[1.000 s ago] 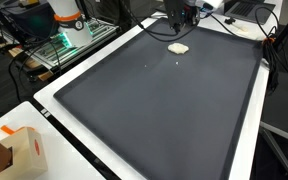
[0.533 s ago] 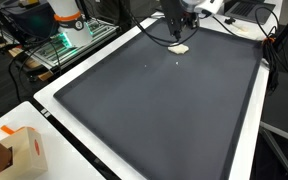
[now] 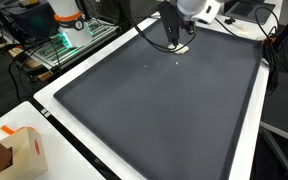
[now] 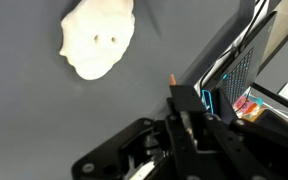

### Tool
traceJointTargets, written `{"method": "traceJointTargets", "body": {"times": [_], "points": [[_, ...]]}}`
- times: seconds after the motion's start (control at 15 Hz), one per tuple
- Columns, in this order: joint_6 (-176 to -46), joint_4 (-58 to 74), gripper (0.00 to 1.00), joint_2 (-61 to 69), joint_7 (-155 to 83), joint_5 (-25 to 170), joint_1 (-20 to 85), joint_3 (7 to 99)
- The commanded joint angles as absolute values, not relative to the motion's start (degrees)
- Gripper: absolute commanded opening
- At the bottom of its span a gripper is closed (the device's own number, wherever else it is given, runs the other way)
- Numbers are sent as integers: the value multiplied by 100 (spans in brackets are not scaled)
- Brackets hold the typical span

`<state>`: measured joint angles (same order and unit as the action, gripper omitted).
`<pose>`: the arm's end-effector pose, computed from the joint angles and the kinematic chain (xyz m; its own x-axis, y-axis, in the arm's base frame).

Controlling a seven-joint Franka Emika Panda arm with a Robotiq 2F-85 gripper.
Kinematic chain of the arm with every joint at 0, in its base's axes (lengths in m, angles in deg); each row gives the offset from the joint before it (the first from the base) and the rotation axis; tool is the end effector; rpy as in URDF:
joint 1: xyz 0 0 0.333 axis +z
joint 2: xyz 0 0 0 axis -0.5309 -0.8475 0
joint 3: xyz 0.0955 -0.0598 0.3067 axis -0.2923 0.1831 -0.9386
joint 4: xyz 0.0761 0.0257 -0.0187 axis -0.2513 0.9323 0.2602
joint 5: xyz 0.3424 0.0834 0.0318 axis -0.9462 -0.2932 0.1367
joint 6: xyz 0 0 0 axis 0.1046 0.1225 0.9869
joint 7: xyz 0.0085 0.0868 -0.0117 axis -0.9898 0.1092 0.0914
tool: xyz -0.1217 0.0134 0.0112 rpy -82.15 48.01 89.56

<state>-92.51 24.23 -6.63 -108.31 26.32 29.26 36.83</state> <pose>0.5636 0.1352 0.2779 0.6962 0.6296 0.3447 0.6740 -0.4082 -0.6157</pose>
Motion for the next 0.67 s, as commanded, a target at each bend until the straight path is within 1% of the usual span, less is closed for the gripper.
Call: {"method": "traceJointTargets", "body": {"times": [0.0, 0.6], "points": [[-9370, 2569, 3, -709, -11061, 2318, 2939, 3754], [-9597, 2724, 3, -782, -10871, 1881, 3005, 3888]]}}
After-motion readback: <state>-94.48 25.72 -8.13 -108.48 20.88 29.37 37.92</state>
